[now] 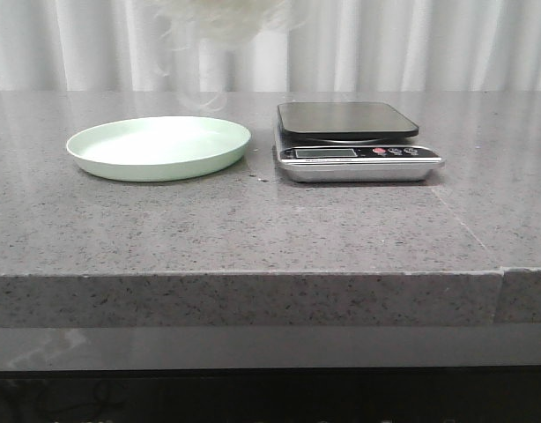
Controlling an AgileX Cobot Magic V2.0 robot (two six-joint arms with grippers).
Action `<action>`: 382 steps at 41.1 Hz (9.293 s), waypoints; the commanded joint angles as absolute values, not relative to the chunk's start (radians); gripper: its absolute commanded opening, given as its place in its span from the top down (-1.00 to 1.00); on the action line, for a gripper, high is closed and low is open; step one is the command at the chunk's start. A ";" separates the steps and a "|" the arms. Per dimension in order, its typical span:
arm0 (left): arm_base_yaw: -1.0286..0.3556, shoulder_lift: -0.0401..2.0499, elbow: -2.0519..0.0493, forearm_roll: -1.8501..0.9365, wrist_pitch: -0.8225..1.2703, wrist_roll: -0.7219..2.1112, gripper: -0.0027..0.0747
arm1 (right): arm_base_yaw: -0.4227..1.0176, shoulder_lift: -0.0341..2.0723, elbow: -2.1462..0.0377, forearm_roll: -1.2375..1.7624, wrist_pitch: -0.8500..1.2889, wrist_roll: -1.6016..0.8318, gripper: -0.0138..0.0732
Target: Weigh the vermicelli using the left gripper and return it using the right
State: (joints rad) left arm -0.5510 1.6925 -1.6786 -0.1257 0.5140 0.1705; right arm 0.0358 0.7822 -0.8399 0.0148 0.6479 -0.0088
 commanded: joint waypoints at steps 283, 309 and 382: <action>-0.675 0.654 -0.866 -0.137 0.489 0.169 -0.34 | 0.699 1.890 -1.884 -0.018 0.586 -0.053 -0.33; -0.675 0.654 -0.866 -0.137 0.497 0.169 -0.34 | 0.532 1.334 -1.445 0.016 0.587 -0.015 -0.33; -0.681 0.635 -0.859 -0.142 0.493 0.169 0.56 | 0.433 0.650 -0.925 0.007 0.812 -0.015 0.31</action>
State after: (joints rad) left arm -0.6756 0.6522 -0.8387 -0.1257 0.5677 0.1705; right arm 0.4378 0.6516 -0.9028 0.0166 0.8650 -0.0149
